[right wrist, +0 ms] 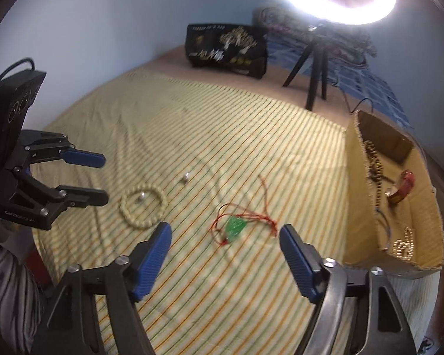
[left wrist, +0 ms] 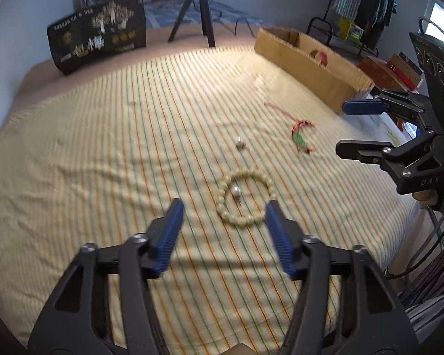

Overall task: Organize jewelry
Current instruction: 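Grasp the cream bead bracelet with the left gripper while the right gripper grasps the green jade pendant, then carry the bracelet with the left gripper while the right gripper carries the pendant to the box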

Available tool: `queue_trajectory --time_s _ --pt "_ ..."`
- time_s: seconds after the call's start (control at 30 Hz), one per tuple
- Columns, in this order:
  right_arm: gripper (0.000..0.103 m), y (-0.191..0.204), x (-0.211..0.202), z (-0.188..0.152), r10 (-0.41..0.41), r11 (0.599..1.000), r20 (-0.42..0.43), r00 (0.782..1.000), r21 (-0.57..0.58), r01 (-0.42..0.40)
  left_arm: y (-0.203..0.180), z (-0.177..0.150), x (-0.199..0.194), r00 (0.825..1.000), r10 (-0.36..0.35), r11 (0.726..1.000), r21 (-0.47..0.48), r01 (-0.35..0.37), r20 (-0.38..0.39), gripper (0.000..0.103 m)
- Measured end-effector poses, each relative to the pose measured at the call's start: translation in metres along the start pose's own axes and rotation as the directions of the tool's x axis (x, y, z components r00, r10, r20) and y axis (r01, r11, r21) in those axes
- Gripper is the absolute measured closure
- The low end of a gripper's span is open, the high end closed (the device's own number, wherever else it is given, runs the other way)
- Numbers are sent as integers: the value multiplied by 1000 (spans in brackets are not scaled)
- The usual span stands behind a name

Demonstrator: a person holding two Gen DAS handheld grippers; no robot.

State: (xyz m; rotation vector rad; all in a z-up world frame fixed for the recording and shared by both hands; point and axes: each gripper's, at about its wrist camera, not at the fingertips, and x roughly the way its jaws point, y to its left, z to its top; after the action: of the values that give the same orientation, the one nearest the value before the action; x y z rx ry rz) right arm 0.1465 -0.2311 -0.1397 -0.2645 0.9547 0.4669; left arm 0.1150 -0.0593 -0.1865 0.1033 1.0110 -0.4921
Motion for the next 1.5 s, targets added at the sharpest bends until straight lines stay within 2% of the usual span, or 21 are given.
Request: queue_trajectory --time_s 0.1,0.17,0.27,0.47,0.73,0.8,1.03,1.1,1.17,1.23,1.5 --pt "33 6 10 -2 0 1000 -19 1000 -19 -1 0 -3 9 1000 -13 1000 -22 13 -26 52" --pt "39 9 15 -3 -11 999 -29 1000 -33 10 0 -2 13 999 -10 999 -35 9 -37 61" --pt "45 10 20 -2 -13 999 -38 999 -34 12 2 1 19 999 -17 998 -56 14 -46 63" --pt "52 7 32 1 5 1000 -53 999 -15 -6 5 7 33 996 18 997 -69 -24 -87 76" --pt "55 -1 51 -2 3 1000 -94 996 16 -1 -1 6 45 991 71 997 -16 -74 -112 78" --pt "56 -3 56 -2 0 1000 -104 995 26 3 -3 6 46 990 84 996 4 -84 -109 79" --pt "60 -4 66 2 -7 999 -127 992 35 12 -2 7 52 991 95 995 6 -95 -94 93" --pt "69 -2 67 4 1 999 -129 992 34 3 -1 8 53 992 95 995 -9 -96 -88 96" --pt "83 0 67 6 6 1000 -131 991 25 -2 0 9 53 993 91 995 -23 -93 -79 97" --pt "88 2 67 6 8 1000 -130 991 19 -6 0 10 51 994 89 995 -35 -92 -68 97" --pt "88 2 56 3 4 999 -95 995 39 0 5 13 30 997 80 995 -67 -79 -2 98"
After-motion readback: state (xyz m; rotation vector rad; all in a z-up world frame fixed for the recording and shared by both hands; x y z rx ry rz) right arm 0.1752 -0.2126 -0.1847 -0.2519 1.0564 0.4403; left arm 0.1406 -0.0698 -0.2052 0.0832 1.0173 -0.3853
